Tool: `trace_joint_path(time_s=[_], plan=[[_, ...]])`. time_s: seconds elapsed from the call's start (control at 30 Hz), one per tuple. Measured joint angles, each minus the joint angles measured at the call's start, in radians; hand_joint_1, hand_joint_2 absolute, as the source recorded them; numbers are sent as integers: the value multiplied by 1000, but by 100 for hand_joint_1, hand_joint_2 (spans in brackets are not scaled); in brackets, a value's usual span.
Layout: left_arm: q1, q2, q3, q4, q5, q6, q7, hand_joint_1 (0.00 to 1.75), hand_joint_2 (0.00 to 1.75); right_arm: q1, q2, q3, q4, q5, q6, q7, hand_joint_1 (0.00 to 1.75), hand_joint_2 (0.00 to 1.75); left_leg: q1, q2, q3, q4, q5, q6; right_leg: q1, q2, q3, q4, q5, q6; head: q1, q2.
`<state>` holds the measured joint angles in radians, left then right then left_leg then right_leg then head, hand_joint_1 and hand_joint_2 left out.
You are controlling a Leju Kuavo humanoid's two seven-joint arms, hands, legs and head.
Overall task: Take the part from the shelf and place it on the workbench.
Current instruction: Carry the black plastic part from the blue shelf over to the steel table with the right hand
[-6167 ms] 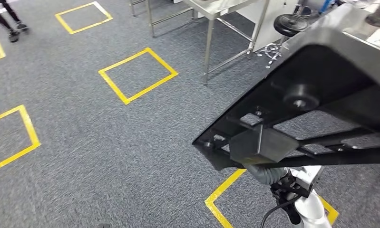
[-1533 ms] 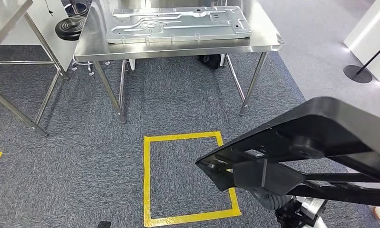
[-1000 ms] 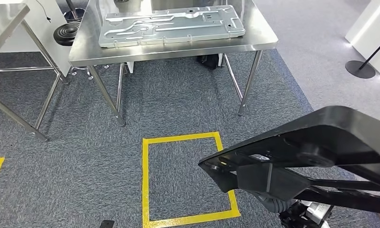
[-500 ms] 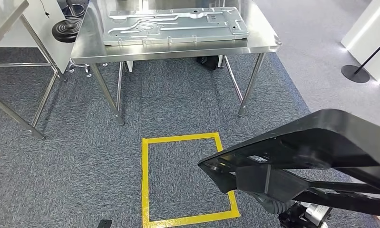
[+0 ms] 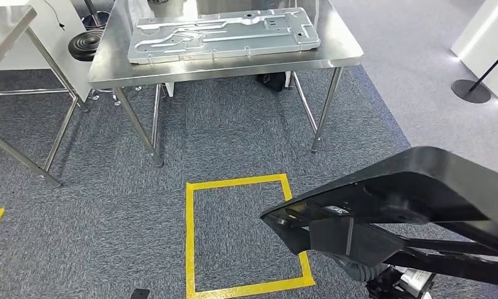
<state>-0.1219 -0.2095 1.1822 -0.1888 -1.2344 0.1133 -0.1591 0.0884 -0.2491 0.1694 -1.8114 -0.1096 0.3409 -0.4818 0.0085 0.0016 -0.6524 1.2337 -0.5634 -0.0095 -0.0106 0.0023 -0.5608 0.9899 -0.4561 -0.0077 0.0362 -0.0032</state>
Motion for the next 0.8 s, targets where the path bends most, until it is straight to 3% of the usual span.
trace_joint_path(time_s=[0.07,0.13,0.27,0.33,0.4,0.43,0.47,0.5,0.57,0.63,0.73,0.8], plan=[[-1,0,0,0,-2,0,0,0,175,1,0,0,-2,2,0,0,155,175,-1,0,65,-145,66,6,2,2,1,7,-6,7,0,0],[-2,0,-1,0,-3,0,0,0,175,2,0,-1,-4,3,-1,1,155,175,-3,-1,97,-217,85,15,5,3,-1,12,-9,16,0,0],[-2,0,-1,0,-4,-2,1,0,175,6,0,-6,-12,4,-2,3,155,175,-3,-1,98,-227,91,40,1,3,-9,29,-22,41,0,0],[-3,0,-1,0,-4,-2,1,0,175,8,0,-11,-15,4,-2,3,155,175,0,0,98,-231,95,47,-2,2,-50,120,-77,51,0,0],[-3,-1,-1,0,-4,-3,1,0,175,14,0,-13,-16,4,-3,3,155,175,-1,0,97,-230,95,49,-3,1,-117,260,-138,58,0,0],[-2,-1,-1,0,-4,-3,1,0,175,18,0,-14,-16,4,-3,3,155,175,-1,0,96,-230,95,50,-3,1,-139,303,-147,59,0,0],[-2,-1,-1,0,-4,-3,2,0,175,21,0,-15,-16,4,-3,3,155,175,-1,0,97,-230,94,50,-3,1,-141,304,-134,59,0,0],[-2,-1,-1,0,-4,-3,3,0,175,23,0,-16,-17,4,-3,3,155,175,-2,-1,99,-230,94,49,-3,1,-122,263,-104,56,0,0],[-2,-2,-1,0,-4,-3,3,0,175,25,0,-19,-20,4,-3,3,155,175,-3,-2,102,-229,91,46,-1,0,-50,111,-33,46,0,0],[-3,-3,-1,0,-4,-3,3,0,175,27,0,-22,-24,4,-3,3,155,175,-5,-2,102,-229,88,39,5,-1,-7,17,-4,34,0,0],[-3,-3,-2,0,-6,-3,3,0,175,31,0,-25,-28,5,-3,3,155,175,-5,-2,103,-229,85,22,8,-1,-4,2,-3,19,0,0],[-5,-4,-3,0,-7,-2,3,0,175,33,1,-26,-33,5,-3,2,155,175,-5,-2,88,-189,55,12,2,-1,2,-9,2,7,0,0]])
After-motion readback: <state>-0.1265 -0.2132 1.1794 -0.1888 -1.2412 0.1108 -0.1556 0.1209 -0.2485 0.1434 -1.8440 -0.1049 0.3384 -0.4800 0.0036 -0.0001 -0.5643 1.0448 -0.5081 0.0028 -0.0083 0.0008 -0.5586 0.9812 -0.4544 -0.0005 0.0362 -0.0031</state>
